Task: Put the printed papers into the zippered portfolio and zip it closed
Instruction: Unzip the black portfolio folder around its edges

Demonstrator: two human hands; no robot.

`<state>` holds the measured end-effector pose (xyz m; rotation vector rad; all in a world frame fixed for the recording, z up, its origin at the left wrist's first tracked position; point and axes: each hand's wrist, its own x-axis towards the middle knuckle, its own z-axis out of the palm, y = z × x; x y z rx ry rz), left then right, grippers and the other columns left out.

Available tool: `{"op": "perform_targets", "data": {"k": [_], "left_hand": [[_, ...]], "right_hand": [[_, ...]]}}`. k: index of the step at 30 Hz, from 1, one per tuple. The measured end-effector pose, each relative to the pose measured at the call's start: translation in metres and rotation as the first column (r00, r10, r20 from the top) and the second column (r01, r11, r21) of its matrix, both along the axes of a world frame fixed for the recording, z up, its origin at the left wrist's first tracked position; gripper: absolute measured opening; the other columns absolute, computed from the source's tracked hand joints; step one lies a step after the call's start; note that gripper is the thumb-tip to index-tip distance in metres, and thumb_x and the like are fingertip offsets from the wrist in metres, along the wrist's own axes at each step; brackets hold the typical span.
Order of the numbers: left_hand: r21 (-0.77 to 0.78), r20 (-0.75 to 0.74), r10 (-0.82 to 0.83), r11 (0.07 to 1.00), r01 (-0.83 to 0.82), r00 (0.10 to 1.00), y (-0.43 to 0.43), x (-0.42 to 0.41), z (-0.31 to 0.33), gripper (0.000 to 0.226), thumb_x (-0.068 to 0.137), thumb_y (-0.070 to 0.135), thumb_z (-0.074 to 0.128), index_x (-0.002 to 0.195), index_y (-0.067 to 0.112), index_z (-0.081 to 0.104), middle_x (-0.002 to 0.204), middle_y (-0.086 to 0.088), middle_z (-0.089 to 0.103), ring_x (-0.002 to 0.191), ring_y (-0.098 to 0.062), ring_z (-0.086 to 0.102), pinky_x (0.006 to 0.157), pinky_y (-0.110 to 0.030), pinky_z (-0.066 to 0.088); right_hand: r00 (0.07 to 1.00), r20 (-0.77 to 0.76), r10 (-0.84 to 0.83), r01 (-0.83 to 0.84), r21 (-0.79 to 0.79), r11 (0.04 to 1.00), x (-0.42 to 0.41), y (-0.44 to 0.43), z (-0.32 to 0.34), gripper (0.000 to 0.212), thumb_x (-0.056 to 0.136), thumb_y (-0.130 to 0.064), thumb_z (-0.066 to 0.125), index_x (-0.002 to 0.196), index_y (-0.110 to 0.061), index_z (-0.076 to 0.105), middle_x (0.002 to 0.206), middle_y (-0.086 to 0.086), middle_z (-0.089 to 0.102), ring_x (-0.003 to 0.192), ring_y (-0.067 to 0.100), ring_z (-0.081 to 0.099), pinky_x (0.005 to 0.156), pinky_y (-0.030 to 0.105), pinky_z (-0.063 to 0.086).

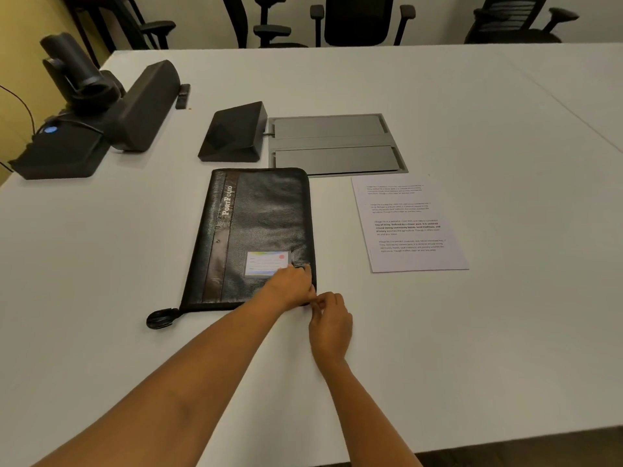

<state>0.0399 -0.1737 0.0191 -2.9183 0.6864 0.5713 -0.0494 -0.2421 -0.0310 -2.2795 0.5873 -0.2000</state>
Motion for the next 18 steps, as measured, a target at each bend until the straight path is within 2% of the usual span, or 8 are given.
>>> {"op": "perform_targets", "data": {"k": [3, 6, 9, 13, 16, 18], "left_hand": [[0.012, -0.002, 0.0, 1.0, 0.0, 1.0, 0.001, 0.002, 0.0, 0.05, 0.096, 0.02, 0.033, 0.141, -0.002, 0.03, 0.118, -0.024, 0.059, 0.111, -0.036, 0.054, 0.088, -0.04, 0.046], [0.0, -0.003, -0.002, 1.0, 0.002, 1.0, 0.002, 0.003, 0.0, 0.05, 0.095, 0.021, 0.033, 0.139, -0.003, 0.032, 0.118, -0.024, 0.058, 0.11, -0.036, 0.055, 0.087, -0.04, 0.047], [-0.009, -0.007, 0.005, 1.0, -0.005, 1.0, 0.001, 0.003, -0.001, 0.05, 0.096, 0.023, 0.033, 0.139, -0.002, 0.032, 0.121, -0.024, 0.056, 0.112, -0.036, 0.053, 0.088, -0.04, 0.046], [-0.012, -0.001, 0.003, 1.0, -0.003, 1.0, 0.001, 0.003, -0.002, 0.05, 0.096, 0.025, 0.033, 0.139, -0.002, 0.033, 0.122, -0.024, 0.056, 0.112, -0.036, 0.054, 0.088, -0.04, 0.046], [-0.001, 0.002, -0.01, 1.0, 0.01, 1.0, 0.0, 0.004, -0.002, 0.047, 0.095, 0.023, 0.034, 0.134, -0.003, 0.037, 0.118, -0.024, 0.059, 0.108, -0.037, 0.056, 0.085, -0.04, 0.046], [-0.005, -0.002, -0.001, 1.0, 0.001, 1.0, -0.001, 0.004, 0.0, 0.044, 0.095, 0.022, 0.034, 0.131, -0.003, 0.04, 0.116, -0.024, 0.06, 0.107, -0.037, 0.056, 0.083, -0.039, 0.046]], "right_hand": [[0.997, 0.026, 0.07, -0.07, 0.008, 0.998, -0.011, 0.015, -0.004, 0.007, 0.09, -0.013, 0.055, 0.086, -0.013, 0.06, 0.089, 0.003, 0.064, 0.073, 0.02, 0.054, 0.07, 0.032, 0.044], [0.993, 0.002, 0.12, -0.12, -0.014, 0.993, -0.012, 0.014, -0.006, 0.006, 0.09, -0.015, 0.055, 0.089, -0.014, 0.061, 0.092, 0.002, 0.065, 0.078, 0.019, 0.057, 0.076, 0.029, 0.042], [0.998, -0.023, 0.066, -0.068, -0.108, 0.992, -0.002, -0.007, -0.002, 0.009, 0.091, -0.019, 0.053, 0.092, -0.017, 0.062, 0.095, -0.002, 0.066, 0.085, 0.018, 0.06, 0.082, 0.03, 0.037], [0.999, -0.029, 0.031, -0.034, -0.141, 0.989, 0.004, -0.013, 0.004, 0.011, 0.092, -0.019, 0.052, 0.095, -0.017, 0.062, 0.097, -0.002, 0.065, 0.089, 0.018, 0.058, 0.083, 0.028, 0.035], [0.991, -0.049, 0.124, -0.129, -0.102, 0.986, -0.01, 0.011, -0.003, 0.013, 0.089, -0.015, 0.051, 0.094, -0.015, 0.063, 0.095, 0.001, 0.066, 0.088, 0.02, 0.059, 0.083, 0.029, 0.037], [0.992, -0.045, 0.116, -0.117, -0.02, 0.993, -0.015, 0.023, -0.005, 0.009, 0.088, -0.015, 0.054, 0.091, -0.014, 0.063, 0.093, 0.002, 0.067, 0.086, 0.021, 0.059, 0.082, 0.029, 0.039]]}}
